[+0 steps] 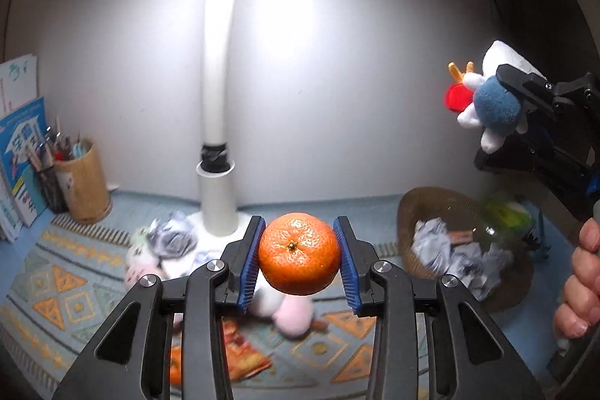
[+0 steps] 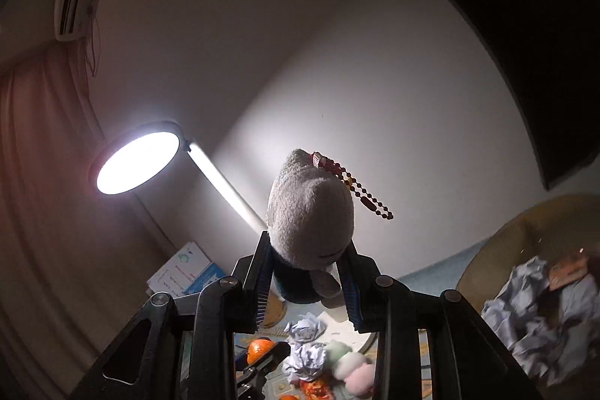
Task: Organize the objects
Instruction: 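Carry the tangerine and white plush toy over the brown bowl and open both grippers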
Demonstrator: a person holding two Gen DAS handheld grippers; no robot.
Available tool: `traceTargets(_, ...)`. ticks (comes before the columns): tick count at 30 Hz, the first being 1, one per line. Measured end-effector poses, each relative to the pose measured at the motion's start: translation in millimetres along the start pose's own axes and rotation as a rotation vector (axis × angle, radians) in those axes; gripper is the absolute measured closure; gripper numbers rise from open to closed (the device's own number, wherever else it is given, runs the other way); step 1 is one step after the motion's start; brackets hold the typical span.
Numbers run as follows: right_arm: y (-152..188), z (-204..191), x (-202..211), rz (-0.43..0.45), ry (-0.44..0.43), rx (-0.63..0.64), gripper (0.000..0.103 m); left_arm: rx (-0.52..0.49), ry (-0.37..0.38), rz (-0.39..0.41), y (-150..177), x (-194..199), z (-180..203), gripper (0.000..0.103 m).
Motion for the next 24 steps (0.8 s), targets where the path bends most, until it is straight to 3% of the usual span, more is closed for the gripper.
traceTargets(4, -25, 35, 24, 0.013, 0.178, 0.111, 0.071, -0.017, 0.132, 0.012, -12, -31, 76, 0.069)
traceTargets(7, -11, 72, 37, -0.005, 0.241, 0.086, 0.071, -0.047, 0.201, -0.029, 13, -53, 118, 0.069)
traceTargets(9, -2, 104, 44, -0.027, 0.346, 0.041, 0.071, -0.073, 0.222, -0.041, 37, -64, 135, 0.069)
traceTargets(11, 7, 126, 53, -0.024, 0.376, 0.005, 0.071, -0.131, 0.225, -0.106, 56, -78, 151, 0.069)
traceTargets(17, 28, 157, 70, -0.03, 0.424, -0.099, 0.071, -0.176, 0.25, -0.114, 68, -78, 162, 0.069)
traceTargets(24, 49, 156, 54, -0.141, 0.48, -0.087, 0.07, -0.177, 0.239, -0.15, 75, -89, 154, 0.069)
Point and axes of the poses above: each gripper's, at about its wrist camera, not at the fingertips, and x roughly against the way its jaws point, z to its right, y to its underside, the point moved 8 cm from there along -x, roughly the way its jaws point, and after that the axes turned 15 degrees about x, right-handed, at the moved point
